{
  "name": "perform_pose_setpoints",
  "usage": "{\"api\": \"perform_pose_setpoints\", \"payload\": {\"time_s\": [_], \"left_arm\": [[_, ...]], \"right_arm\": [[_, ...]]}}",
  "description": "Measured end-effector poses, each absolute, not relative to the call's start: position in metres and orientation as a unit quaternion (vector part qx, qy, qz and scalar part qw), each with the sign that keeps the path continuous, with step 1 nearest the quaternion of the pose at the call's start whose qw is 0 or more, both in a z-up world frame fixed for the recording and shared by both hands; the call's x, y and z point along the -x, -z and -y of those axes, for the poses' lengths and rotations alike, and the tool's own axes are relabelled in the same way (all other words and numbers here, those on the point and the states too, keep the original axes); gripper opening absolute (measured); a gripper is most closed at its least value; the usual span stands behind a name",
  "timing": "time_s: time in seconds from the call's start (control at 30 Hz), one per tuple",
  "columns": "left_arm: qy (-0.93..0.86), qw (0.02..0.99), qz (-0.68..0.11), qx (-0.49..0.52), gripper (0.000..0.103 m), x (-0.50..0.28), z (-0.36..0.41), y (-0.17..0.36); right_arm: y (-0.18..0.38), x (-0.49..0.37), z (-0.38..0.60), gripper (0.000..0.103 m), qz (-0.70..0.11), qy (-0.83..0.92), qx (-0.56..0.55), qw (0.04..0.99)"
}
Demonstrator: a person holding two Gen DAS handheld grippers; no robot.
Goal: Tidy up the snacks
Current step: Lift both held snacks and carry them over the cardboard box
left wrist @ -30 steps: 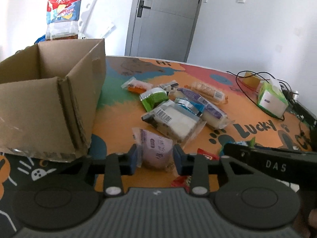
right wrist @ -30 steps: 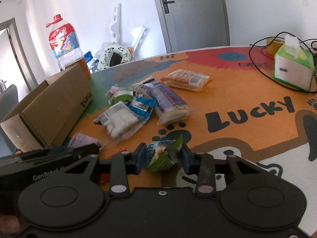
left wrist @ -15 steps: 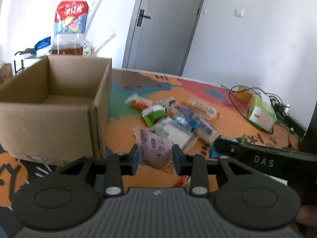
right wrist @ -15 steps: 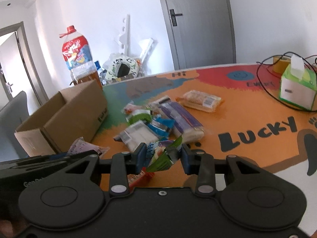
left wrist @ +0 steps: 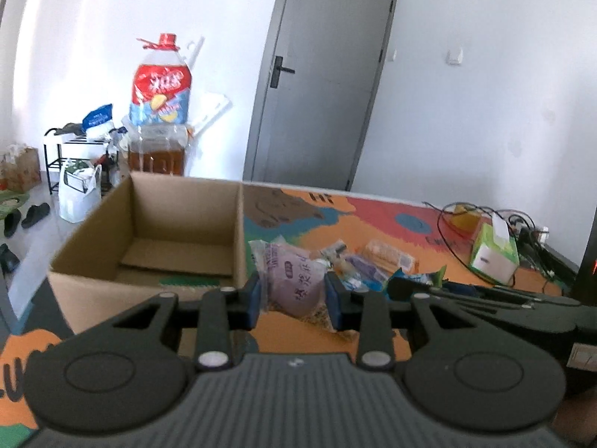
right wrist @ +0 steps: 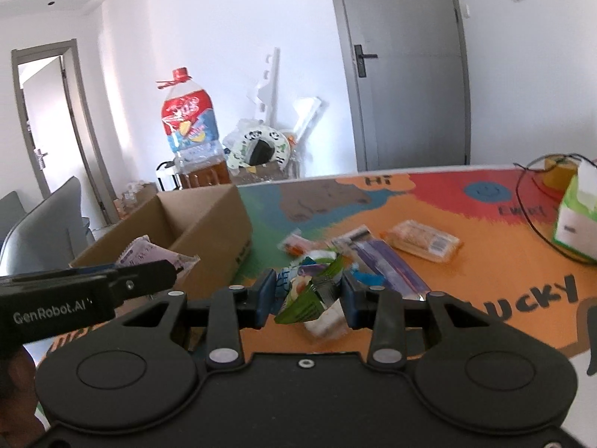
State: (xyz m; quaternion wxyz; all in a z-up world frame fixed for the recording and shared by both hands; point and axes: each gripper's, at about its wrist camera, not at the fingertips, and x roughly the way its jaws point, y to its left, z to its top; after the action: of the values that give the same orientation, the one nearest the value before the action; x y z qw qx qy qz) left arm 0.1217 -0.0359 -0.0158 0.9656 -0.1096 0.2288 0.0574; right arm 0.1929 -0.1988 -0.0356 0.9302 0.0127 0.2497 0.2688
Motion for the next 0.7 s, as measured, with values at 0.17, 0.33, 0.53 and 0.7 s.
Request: {"api": "perform_pose_setpoints", "payload": {"time_s": [0.17,0.33,0.53,0.7], "left_arm": [[-0.074,0.967,-0.214,0.113,0.034,-0.113,0.022,0.005],[-0.088,0.968,-0.203,0.114,0.034,-0.106,0.007,-0.003],[-0.107,0.968,-0.195,0.119,0.034,-0.099,-0.013,-0.007],[-0.121,0.966,-0.194,0.122,0.034,-0.101,-0.032,-0.008]], "right_arm": [[0.027,-0.188,0.189,0.038,-0.239,-0.279,-0.012,0.930],[0.024,-0.185,0.176,0.038,-0.235,-0.291,-0.012,0.927],[0.021,-0.182,0.162,0.038,-0.231,-0.307,-0.015,0.923],[0.021,-0.181,0.151,0.038,-0.230,-0.315,-0.012,0.921]]}}
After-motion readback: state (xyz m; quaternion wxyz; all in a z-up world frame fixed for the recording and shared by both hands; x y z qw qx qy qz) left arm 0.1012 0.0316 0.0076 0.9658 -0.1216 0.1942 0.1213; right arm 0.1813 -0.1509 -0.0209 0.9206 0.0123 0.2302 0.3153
